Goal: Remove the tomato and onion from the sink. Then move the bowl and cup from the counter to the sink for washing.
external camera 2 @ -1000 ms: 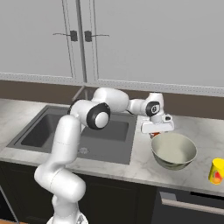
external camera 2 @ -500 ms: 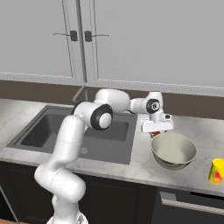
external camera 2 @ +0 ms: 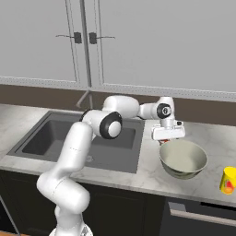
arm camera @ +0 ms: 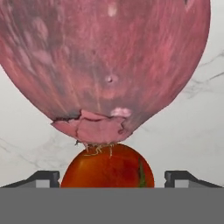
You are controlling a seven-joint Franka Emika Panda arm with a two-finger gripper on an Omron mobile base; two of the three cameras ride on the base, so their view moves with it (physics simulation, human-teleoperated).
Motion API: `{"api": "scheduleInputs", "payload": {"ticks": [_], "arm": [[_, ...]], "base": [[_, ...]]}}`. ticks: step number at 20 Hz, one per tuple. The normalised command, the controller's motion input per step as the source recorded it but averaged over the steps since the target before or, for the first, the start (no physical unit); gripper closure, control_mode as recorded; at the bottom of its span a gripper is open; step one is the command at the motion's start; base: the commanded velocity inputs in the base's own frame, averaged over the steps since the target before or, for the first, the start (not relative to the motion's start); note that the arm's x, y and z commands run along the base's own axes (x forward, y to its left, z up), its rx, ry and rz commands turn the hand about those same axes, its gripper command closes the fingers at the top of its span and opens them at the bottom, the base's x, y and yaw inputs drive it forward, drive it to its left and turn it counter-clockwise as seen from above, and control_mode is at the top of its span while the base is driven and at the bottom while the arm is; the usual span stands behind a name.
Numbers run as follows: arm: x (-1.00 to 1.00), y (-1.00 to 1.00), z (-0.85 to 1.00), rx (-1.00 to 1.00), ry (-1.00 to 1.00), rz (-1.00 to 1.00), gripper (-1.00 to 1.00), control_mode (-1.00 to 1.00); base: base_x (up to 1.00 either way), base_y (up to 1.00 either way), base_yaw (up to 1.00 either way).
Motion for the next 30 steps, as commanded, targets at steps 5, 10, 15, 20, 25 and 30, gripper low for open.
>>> {"api": "scheduleInputs", "payload": {"ticks": [5, 10, 15, 20, 25, 30], "arm": [[0.00, -0.06, 0.04, 0.08, 0.06, 0.04, -1.00, -1.00], [0.00, -0.04, 0.10, 0.08, 0.03, 0.04, -1.00, -1.00], [-0.02, -0.01, 0.18, 0.07, 0.00, 0.04, -1.00, -1.00], [-0.02, 0.00, 0.21, 0.04, 0.00, 0.02, -1.00, -1.00], [-0.03, 0.00, 0.21, 0.01, -0.04, 0.00, -1.00, -1.00], [-0.09, 0.01, 0.20, 0.00, -0.14, 0.00, -1.00, -1.00]], "base": [[0.00, 0.00, 0.00], [0.00, 0.00, 0.00], [0.00, 0.00, 0.00], [0.00, 0.00, 0.00], [0.00, 0.00, 0.00], [0.00, 0.00, 0.00]]}}
